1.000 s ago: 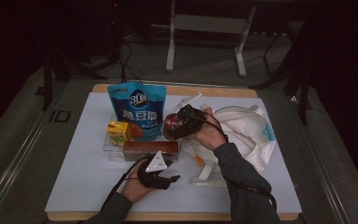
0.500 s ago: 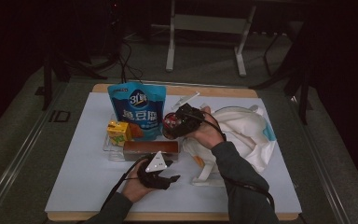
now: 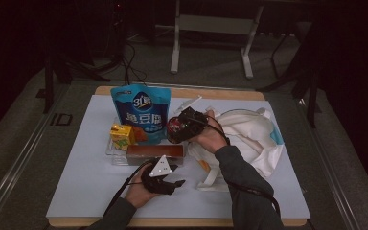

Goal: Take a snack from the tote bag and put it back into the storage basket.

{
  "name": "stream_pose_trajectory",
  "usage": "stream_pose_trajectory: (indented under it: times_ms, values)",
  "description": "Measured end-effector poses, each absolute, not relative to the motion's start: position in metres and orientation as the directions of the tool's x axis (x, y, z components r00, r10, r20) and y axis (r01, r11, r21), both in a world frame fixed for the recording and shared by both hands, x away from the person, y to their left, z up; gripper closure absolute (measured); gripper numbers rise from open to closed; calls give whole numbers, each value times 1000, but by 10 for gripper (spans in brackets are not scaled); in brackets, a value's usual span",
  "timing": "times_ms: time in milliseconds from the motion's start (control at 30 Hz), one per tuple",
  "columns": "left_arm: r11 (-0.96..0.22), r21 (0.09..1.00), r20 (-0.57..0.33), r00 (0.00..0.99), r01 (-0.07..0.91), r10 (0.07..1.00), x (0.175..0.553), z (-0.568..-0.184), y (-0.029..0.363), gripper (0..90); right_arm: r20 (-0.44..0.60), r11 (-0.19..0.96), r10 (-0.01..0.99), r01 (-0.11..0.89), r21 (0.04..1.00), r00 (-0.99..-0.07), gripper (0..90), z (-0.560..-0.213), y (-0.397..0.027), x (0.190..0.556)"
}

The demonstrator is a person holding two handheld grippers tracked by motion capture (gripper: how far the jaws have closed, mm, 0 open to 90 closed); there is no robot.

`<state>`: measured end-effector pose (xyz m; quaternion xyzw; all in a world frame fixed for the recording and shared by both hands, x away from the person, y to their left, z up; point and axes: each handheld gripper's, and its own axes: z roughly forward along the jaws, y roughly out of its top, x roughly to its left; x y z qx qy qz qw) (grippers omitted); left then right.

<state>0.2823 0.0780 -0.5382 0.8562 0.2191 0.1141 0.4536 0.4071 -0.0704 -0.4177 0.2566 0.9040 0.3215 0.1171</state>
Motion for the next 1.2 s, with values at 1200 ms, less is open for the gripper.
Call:
stream_pose_trajectory:
  times_ms: [1200]
  values:
    - [-496,825,0,879,269,476,282,-538,78,386,-86,721,517,379,580,-851,253,-440,-59,407]
